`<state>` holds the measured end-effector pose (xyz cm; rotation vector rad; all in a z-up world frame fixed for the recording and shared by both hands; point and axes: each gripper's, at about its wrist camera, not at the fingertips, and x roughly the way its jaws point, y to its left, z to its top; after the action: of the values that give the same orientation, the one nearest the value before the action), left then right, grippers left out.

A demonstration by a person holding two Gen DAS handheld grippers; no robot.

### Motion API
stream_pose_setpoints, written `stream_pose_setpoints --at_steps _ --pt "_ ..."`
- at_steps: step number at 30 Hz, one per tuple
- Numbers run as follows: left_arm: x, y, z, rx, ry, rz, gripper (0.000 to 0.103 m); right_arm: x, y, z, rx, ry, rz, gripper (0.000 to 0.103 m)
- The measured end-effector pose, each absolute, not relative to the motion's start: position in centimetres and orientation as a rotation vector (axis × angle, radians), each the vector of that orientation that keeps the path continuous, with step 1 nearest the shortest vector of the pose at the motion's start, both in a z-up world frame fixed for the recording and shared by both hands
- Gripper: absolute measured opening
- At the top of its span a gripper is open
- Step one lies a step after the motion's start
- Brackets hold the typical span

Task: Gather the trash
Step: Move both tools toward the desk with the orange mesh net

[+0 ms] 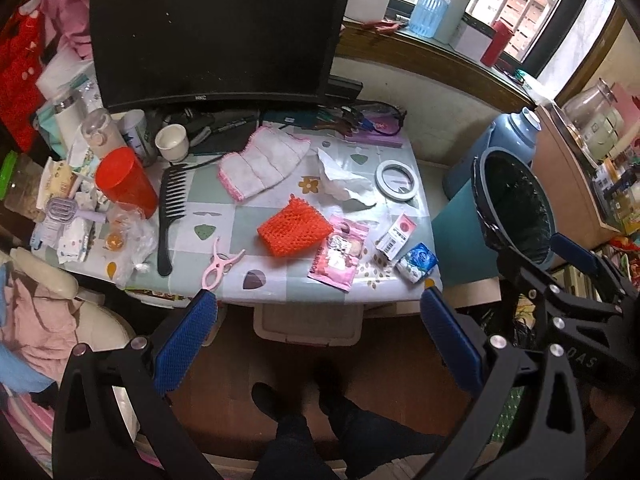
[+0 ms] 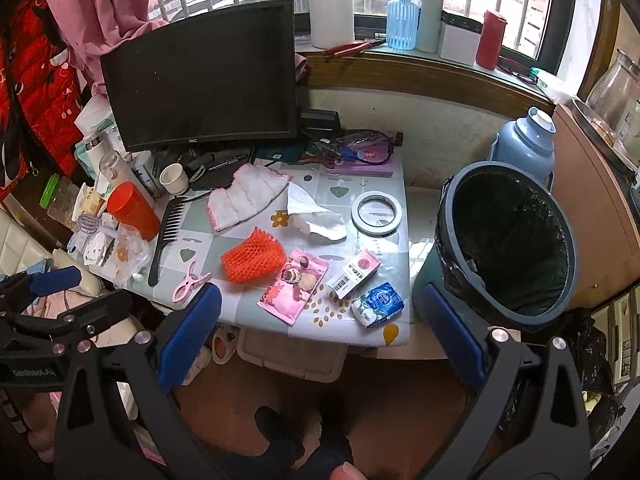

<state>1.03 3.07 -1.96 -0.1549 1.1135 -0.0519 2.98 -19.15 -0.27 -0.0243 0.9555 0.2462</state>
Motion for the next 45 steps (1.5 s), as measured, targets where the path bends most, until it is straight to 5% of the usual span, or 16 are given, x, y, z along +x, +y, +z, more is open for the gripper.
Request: stream_pose_setpoints --at_steps 45 --pt "2.6 3.4 -2.6 -0.149 1.134 -0.04 0.099 5.1 -18.8 -0.2 -0.02 0.958 0.232 0.099"
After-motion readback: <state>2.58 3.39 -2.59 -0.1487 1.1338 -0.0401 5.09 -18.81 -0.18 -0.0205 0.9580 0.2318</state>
